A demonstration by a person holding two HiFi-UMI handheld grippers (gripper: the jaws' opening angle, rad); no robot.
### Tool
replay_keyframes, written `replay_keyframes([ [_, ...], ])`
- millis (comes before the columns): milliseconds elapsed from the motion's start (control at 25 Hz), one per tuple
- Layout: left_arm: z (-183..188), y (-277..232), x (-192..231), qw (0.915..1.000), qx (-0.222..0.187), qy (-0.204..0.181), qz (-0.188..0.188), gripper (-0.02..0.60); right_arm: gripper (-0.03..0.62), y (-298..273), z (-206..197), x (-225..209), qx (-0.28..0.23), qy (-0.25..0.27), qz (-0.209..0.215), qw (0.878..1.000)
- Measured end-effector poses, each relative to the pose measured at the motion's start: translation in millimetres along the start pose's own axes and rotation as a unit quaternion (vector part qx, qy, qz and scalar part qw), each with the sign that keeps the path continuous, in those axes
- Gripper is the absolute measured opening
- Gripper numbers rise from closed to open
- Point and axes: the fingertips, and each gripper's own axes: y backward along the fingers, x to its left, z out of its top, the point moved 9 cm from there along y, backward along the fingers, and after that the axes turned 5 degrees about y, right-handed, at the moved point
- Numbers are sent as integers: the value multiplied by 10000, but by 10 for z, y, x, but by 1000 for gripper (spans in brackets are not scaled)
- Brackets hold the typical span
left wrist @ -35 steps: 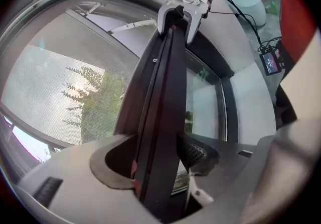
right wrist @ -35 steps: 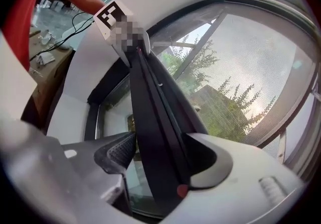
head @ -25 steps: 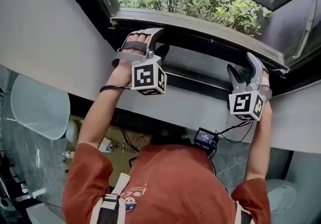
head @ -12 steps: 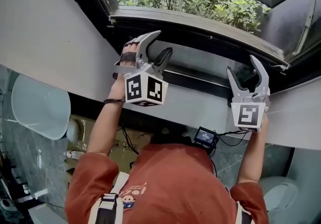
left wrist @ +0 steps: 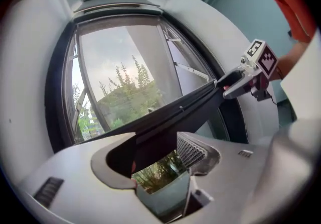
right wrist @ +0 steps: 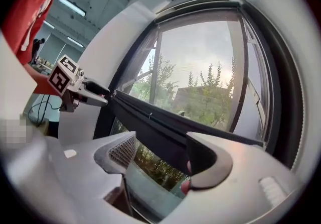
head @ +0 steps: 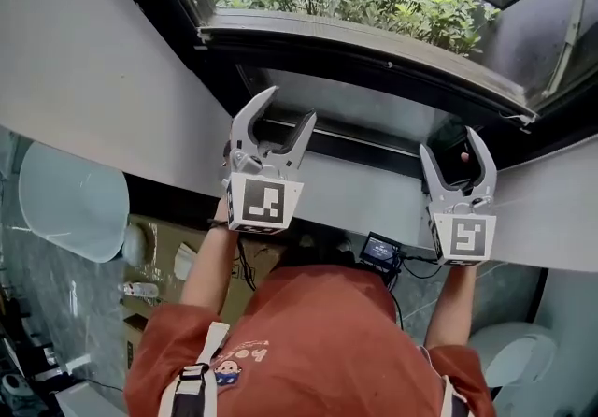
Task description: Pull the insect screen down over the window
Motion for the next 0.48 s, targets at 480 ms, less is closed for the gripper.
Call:
replay_keyframes([
  [480,-438,329,-258,9863,107,1634,182,247,325,230,-293,338,-161,-961,-424,9943],
])
